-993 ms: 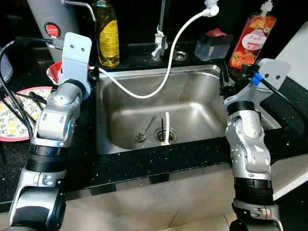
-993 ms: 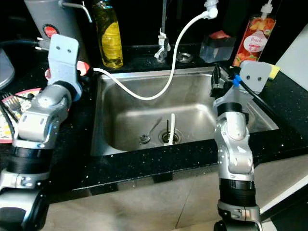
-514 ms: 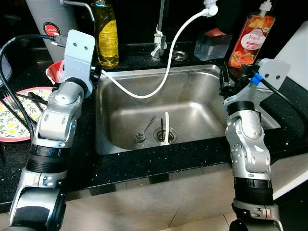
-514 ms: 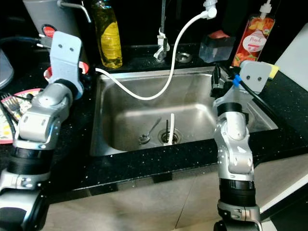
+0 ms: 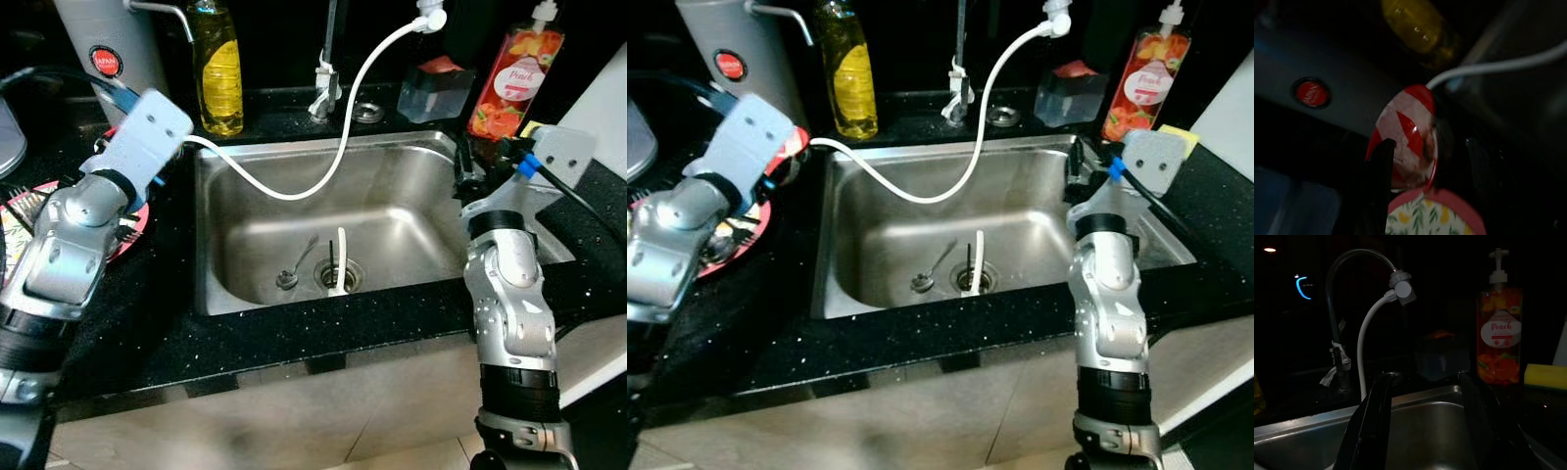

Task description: Kitchen organization

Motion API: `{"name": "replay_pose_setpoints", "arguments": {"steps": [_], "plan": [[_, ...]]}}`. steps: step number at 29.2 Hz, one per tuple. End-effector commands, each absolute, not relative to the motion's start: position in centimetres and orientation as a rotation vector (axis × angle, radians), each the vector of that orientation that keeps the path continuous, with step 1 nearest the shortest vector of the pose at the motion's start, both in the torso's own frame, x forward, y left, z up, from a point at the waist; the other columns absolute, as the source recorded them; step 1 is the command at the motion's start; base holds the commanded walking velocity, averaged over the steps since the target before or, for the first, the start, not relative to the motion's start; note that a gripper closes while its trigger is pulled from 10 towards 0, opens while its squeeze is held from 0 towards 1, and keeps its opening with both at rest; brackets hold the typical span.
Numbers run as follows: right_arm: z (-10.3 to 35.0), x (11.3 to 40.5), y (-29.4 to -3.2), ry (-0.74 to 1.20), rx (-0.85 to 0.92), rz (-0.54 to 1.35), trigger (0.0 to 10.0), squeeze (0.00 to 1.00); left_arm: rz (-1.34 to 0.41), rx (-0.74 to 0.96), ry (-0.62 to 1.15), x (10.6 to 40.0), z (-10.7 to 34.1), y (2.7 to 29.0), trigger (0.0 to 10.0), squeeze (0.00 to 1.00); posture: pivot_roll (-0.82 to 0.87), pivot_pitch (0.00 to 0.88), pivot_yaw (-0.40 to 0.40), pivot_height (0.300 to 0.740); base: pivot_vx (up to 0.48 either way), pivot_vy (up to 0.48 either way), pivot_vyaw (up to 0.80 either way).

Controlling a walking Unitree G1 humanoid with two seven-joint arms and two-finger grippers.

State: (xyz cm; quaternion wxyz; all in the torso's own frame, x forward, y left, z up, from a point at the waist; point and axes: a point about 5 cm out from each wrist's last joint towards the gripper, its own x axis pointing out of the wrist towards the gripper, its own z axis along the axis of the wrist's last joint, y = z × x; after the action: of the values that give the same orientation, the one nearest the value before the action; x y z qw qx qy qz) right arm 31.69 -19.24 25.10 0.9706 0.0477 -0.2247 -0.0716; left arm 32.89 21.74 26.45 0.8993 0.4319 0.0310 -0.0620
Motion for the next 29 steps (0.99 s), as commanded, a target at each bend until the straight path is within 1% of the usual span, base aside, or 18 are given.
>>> {"name": "replay_pose_setpoints", "arguments": {"steps": [1, 7, 11, 13, 20, 29], "plan": [[25.0, 31.6, -19.1, -0.452, 0.094, -0.146, 10.0, 0.0, -0.139, 0.963, 0.084, 32.5, 26.4, 22.2, 10.0, 0.0, 0.08, 0.0, -0.001, 0.74, 0.0, 0.0, 0.0], [24.8, 31.6, -19.1, -0.444, 0.089, -0.139, 10.0, 0.0, -0.316, 1.066, 0.141, 30.6, 25.3, 21.8, 10.0, 0.0, 0.08, 0.0, 0.0, 0.74, 0.0, 0.0, 0.0], [24.8, 31.6, -19.1, -0.446, 0.09, -0.14, 10.0, 0.0, -0.337, 1.073, 0.154, 30.5, 25.2, 21.9, 10.0, 0.0, 0.08, 0.0, -0.003, 0.74, 0.0, 0.0, 0.0], [24.8, 31.6, -19.0, -0.448, 0.09, -0.136, 10.0, 0.0, -0.4, 1.109, 0.177, 29.8, 24.8, 21.8, 10.0, 0.0, 0.08, 0.0, -0.003, 0.74, 0.0, 0.0, 0.0], [24.8, 31.6, -19.0, -0.445, 0.095, -0.139, 10.0, 0.0, -0.424, 1.154, 0.219, 29.2, 24.5, 22.5, 10.0, 0.0, 0.09, 0.0, -0.002, 0.74, 0.0, 0.0, 0.0], [24.6, 31.7, -18.8, -0.441, 0.097, -0.134, 10.0, 0.0, -0.401, 1.21, 0.291, 28.7, 24.5, 24.2, 10.0, 0.0, 0.1, 0.0, -0.003, 0.74, 0.0, 0.0, 0.0]]}}
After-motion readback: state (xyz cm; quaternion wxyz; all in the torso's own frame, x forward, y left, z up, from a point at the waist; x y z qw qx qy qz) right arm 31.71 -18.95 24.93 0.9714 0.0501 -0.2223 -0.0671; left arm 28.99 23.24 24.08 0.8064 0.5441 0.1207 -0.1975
